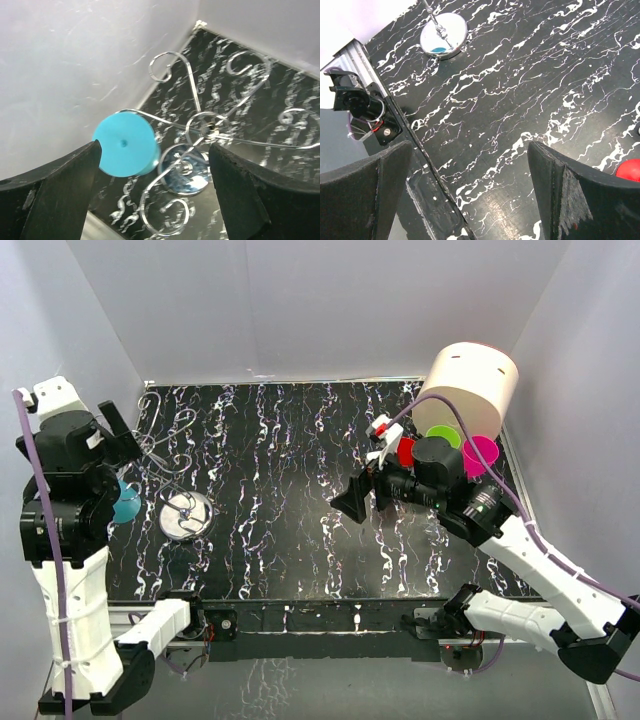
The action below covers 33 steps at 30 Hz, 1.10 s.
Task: Take the wine glass off the wine glass rack
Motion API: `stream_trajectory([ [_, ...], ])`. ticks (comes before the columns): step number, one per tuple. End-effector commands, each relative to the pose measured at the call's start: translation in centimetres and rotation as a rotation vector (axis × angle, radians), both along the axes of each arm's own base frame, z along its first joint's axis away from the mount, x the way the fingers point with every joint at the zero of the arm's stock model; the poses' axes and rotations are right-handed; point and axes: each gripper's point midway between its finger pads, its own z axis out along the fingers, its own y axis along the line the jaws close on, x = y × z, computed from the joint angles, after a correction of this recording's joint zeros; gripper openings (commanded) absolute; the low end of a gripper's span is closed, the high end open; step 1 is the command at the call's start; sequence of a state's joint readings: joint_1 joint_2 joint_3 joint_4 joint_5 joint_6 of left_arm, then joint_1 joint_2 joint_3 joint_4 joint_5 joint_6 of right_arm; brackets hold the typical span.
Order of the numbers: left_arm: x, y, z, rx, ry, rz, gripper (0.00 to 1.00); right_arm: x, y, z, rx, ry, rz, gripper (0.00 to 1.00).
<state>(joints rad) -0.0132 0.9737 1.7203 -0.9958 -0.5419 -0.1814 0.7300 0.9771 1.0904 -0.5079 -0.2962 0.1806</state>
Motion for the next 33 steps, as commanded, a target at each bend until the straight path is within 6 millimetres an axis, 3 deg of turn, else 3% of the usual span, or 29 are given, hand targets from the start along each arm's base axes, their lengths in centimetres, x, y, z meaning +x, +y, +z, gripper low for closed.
stream_trajectory([
  [1, -2.1, 2.6, 0.0, 0.137, 0.105, 0.136, 0.82, 1.0, -0.2, 0.8, 0.001, -0.089, -0.043, 0.98],
  [13, -1.3, 2.0, -3.8, 0.249, 0.305, 0.058, 0.58, 1.3, 0.3, -0.3, -0.01, -0.077, -0.042, 0.98],
  [23, 0.4, 2.1, -5.6, 0.323, 0.434, 0.061, 0.51, 1.4, 0.2, -1.0, -0.02, -0.071, -0.053, 0.98],
  [33, 0.3, 3.3, -6.0, 0.409, 0.483, 0.123, 0.46, 1.5, 0.2, -1.2, -0.023, -0.072, -0.058, 0.98],
])
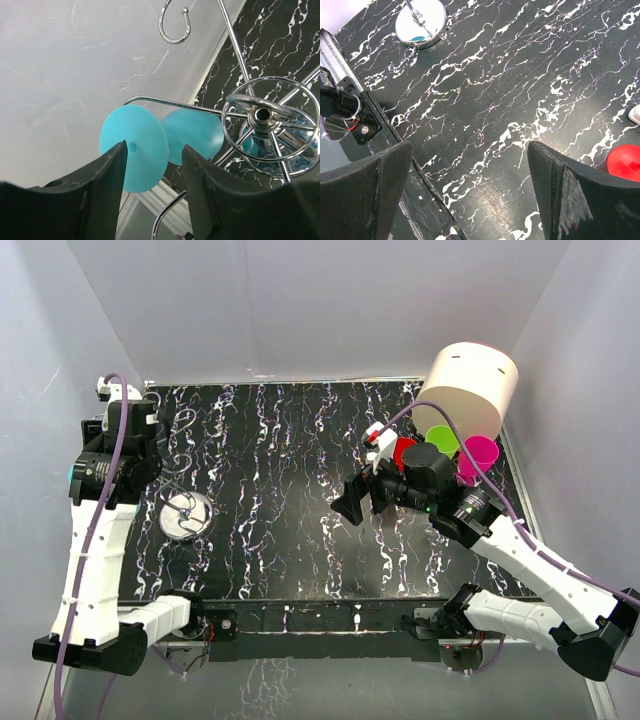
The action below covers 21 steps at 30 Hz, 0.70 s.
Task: Take the wine glass off the wine glass rack
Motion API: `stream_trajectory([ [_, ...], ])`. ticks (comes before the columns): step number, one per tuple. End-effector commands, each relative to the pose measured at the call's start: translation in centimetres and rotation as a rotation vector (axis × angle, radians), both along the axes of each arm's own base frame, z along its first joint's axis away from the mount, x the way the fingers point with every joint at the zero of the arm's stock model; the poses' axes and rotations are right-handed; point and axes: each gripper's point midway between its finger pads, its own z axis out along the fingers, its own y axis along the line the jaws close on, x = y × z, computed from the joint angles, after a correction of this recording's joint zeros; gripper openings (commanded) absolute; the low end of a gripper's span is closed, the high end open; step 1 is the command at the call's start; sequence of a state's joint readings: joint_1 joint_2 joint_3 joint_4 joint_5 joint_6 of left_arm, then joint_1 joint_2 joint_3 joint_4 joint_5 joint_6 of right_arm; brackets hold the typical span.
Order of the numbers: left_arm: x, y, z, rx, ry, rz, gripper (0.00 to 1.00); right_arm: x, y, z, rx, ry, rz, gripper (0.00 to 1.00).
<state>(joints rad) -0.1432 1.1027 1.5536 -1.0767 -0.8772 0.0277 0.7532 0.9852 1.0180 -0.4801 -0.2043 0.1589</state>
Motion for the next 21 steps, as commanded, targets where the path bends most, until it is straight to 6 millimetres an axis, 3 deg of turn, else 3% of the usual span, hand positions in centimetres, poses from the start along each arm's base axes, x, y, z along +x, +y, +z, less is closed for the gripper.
stream_trajectory([
  [1, -0.75, 0.9, 0.65, 0.069, 0.002, 0.034, 0.46, 0.55, 0.59, 1.94, 0.046, -0.072, 0.0, 0.98],
  [21, -0.48, 1.38, 0.01, 0.128, 0.045, 0.05, 0.41, 0.37, 0.66, 2.21, 0.053, -0.073, 0.007, 0.98],
])
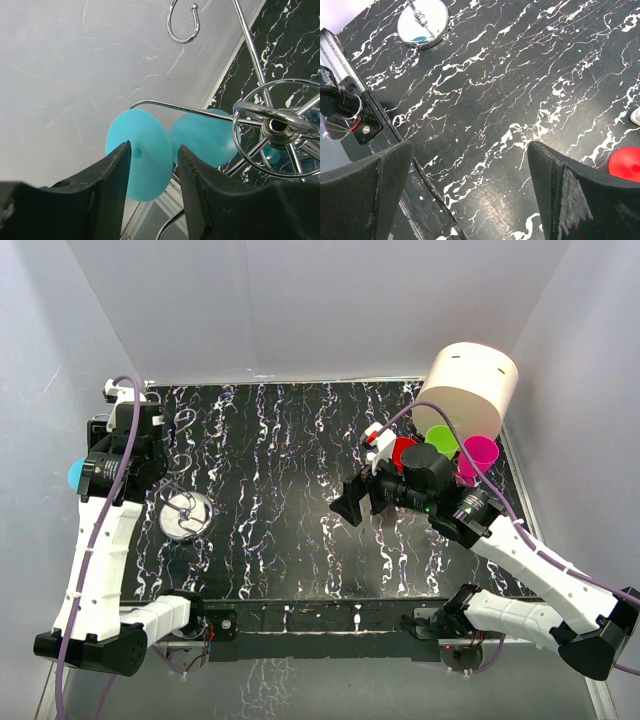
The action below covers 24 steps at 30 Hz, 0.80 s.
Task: Take the wine glass off the wine glass rack
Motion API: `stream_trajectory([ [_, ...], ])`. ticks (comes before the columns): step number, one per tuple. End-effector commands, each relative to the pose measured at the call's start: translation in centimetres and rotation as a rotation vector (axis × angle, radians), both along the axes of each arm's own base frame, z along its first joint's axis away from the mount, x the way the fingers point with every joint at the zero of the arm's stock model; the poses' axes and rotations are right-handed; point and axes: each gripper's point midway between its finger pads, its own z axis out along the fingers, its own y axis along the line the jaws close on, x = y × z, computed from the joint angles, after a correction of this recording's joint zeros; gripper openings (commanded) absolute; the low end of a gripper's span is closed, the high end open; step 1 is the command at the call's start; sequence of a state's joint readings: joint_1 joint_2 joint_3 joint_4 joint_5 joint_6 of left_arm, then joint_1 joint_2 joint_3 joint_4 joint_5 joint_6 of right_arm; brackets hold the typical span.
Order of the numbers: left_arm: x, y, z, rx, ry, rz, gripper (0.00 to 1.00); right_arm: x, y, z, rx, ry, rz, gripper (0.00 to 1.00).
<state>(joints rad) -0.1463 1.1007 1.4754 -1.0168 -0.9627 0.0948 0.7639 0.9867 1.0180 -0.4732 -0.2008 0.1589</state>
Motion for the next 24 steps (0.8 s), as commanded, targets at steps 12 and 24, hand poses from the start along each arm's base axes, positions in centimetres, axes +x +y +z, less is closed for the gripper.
stream_trajectory([
  [12, -0.5, 0.3, 1.1, 0.032, -0.006, 0.012, 0.33, 0.5, 0.4, 2.2, 0.051, -0.067, -0.002, 0.98],
  [24, -0.8, 0.2, 1.9, 0.028, -0.02, 0.005, 0.2, 0.6, 0.5, 2.1, 0.05, -0.065, -0.002, 0.98],
])
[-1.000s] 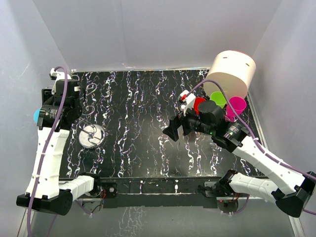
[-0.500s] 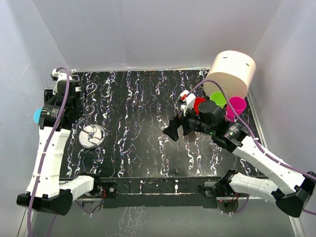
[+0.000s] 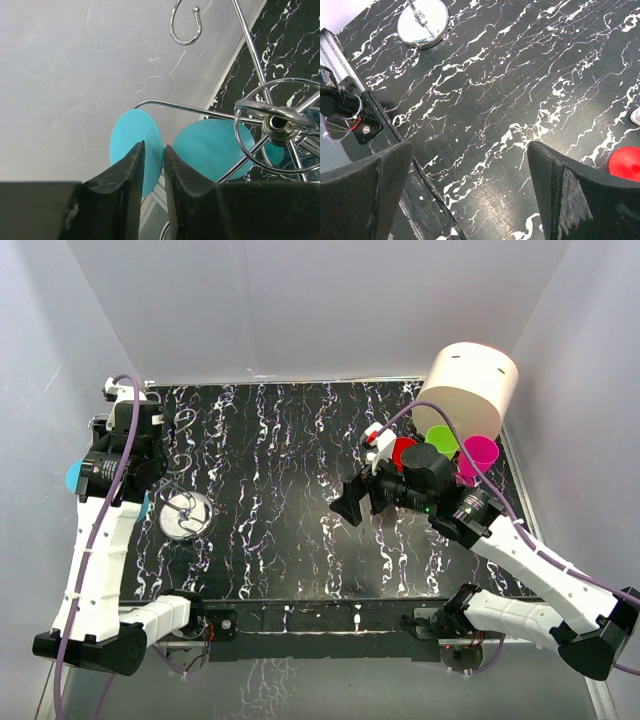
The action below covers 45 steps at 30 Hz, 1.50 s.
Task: Take the wine glass off the wine glass rack
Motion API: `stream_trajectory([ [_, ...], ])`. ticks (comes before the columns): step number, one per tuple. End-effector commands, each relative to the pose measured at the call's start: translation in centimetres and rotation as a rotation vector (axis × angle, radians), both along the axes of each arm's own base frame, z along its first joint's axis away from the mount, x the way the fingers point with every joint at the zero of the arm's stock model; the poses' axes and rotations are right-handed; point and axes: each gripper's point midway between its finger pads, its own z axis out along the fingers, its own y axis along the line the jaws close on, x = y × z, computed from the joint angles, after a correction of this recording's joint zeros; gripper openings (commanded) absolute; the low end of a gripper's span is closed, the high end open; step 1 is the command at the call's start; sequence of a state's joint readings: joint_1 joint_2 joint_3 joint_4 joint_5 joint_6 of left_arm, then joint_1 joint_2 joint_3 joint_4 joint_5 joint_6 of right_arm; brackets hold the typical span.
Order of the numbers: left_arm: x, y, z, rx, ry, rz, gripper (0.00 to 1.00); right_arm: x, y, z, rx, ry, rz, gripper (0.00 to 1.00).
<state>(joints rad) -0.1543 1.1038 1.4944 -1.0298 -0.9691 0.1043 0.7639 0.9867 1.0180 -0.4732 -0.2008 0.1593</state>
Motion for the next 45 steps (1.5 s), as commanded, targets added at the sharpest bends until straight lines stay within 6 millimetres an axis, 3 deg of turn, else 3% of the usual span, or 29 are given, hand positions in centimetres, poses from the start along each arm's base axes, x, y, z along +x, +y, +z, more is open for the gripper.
stream_trajectory([
  [1, -0.7, 0.2, 1.5, 0.018, -0.026, 0.011, 0.2, 0.6, 0.5, 2.1, 0.05, -0.064, -0.002, 0.98],
  [17, -0.8, 0.4, 1.9, 0.041, -0.027, 0.016, 0.07, 0.8, 0.6, 1.9, 0.045, -0.06, -0.008, 0.98],
  [21, -0.7, 0.3, 1.9, 0.039, -0.025, 0.012, 0.07, 0.8, 0.6, 2.0, 0.044, -0.059, -0.007, 0.98],
  [25, -0.5, 0.1, 1.9, 0.012, -0.054, 0.012, 0.19, 0.8, 0.7, 1.8, 0.042, -0.058, -0.007, 0.98],
  [31, -0.8, -0.4, 3.7, -0.066, -0.169, 0.014, 0.53, 0.6, 0.8, 1.9, 0.042, -0.063, -0.002, 0.98],
  [35, -0.6, -1.3, 4.8, -0.152, -0.268, -0.012, 0.7, 0.2, 1.0, 2.0, 0.043, -0.069, 0.005, 0.98],
  [40, 0.3, -2.2, 6.2, -0.222, -0.375, -0.053, 0.79, -0.2, 0.8, 2.1, 0.039, -0.083, 0.005, 0.98],
  [45, 2.8, -3.4, 8.5, -0.279, -0.47, -0.112, 0.83, -0.3, 0.7, 2.2, 0.04, -0.091, 0.002, 0.98],
])
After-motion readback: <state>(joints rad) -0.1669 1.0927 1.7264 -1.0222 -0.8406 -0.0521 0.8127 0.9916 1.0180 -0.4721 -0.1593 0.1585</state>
